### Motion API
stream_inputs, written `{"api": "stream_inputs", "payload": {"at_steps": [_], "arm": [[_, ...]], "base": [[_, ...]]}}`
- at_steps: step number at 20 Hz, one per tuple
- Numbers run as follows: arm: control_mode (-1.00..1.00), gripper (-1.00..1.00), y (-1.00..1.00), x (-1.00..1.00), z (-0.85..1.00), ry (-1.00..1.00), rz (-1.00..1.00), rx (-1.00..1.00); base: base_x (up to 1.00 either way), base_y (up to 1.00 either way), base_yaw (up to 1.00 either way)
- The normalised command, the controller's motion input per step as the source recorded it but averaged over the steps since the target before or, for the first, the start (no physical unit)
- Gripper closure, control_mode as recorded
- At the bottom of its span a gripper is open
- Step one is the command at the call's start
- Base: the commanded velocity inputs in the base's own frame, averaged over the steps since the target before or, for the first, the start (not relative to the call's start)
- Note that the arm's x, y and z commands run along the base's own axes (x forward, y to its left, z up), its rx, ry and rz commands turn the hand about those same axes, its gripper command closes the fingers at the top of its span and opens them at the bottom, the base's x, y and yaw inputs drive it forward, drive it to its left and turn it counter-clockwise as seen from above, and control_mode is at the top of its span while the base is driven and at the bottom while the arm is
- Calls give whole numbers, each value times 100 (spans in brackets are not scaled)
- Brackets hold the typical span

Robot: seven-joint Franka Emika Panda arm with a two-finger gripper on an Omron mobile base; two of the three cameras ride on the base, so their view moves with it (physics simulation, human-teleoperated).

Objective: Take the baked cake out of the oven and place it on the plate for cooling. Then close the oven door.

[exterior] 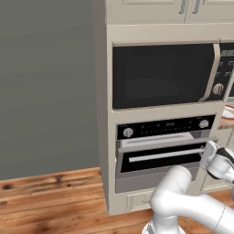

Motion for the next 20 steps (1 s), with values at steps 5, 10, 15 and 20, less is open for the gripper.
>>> {"api": "stream_inputs", "payload": {"at_steps": [5,10,15,20], "arm": [[-100,100,-6,-20,-1,7,0,0],[-100,100,-18,-30,-4,4,0,0],[-100,100,-20,-36,-9,1,0,0],[-100,100,-15,-36,-7,0,0,0]], "base": [[0,0,0],[0,0,0],[0,0,0],[0,0,0]]}}
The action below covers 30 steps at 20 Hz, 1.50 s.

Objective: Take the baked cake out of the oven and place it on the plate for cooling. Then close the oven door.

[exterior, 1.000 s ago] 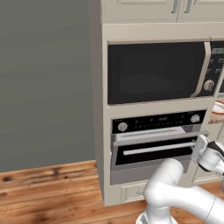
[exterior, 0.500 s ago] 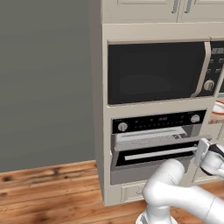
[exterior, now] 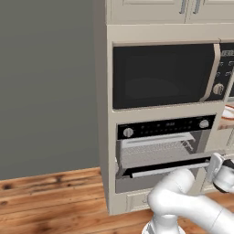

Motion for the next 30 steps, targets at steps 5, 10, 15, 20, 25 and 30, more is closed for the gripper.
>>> {"api": "stream_inputs", "payload": {"at_steps": [5,10,15,20,25,30], "arm": [[-100,100,-9,-34,-4,0,0,0],[-100,-100,0,-24,-2,0,0,0],[-100,-100,-9,-15,1,3,0,0],[-100,-100,-14,0,36,25,0,0],[-100,-100,-17,-2,63,34,-4,0],[-100,-100,-40,-31,72,34,-5,0]], "base": [[0,0,0],[0,0,0],[0,0,0],[0,0,0],[0,0,0],[0,0,0]]}}
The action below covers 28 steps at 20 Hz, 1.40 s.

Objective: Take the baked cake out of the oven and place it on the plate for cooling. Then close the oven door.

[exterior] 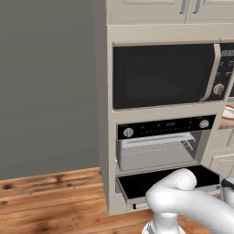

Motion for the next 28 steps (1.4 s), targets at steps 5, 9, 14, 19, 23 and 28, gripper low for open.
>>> {"api": "stream_inputs", "payload": {"at_steps": [5,9,14,19,23,28], "arm": [[-100,-100,-32,-52,75,22,-5,0],[-100,-100,0,-22,76,6,-1,0],[-100,-100,28,6,40,-1,0,0],[-100,-100,21,20,16,-8,3,3],[-100,-100,5,24,17,-10,5,11],[-100,-100,7,56,29,-4,6,16]], "base": [[0,0,0],[0,0,0],[0,0,0],[0,0,0],[0,0,0],[0,0,0]]}}
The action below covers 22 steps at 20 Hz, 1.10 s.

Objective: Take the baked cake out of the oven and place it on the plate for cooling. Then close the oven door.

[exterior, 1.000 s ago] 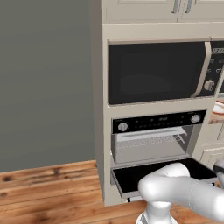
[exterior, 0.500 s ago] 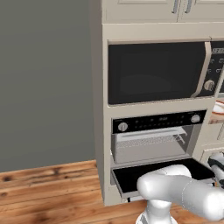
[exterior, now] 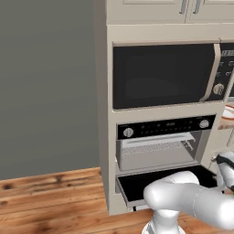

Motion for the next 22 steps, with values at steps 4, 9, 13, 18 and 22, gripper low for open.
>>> {"api": "stream_inputs", "payload": {"at_steps": [4,9,13,18,22], "arm": [[-100,-100,3,65,26,-2,6,18],[-100,-100,4,38,-22,0,8,5],[-100,-100,0,44,-27,-7,7,6],[-100,-100,0,53,-18,-17,7,14],[-100,-100,0,51,-28,-18,7,15]], "base": [[0,0,0],[0,0,0],[0,0,0],[0,0,0],[0,0,0]]}}
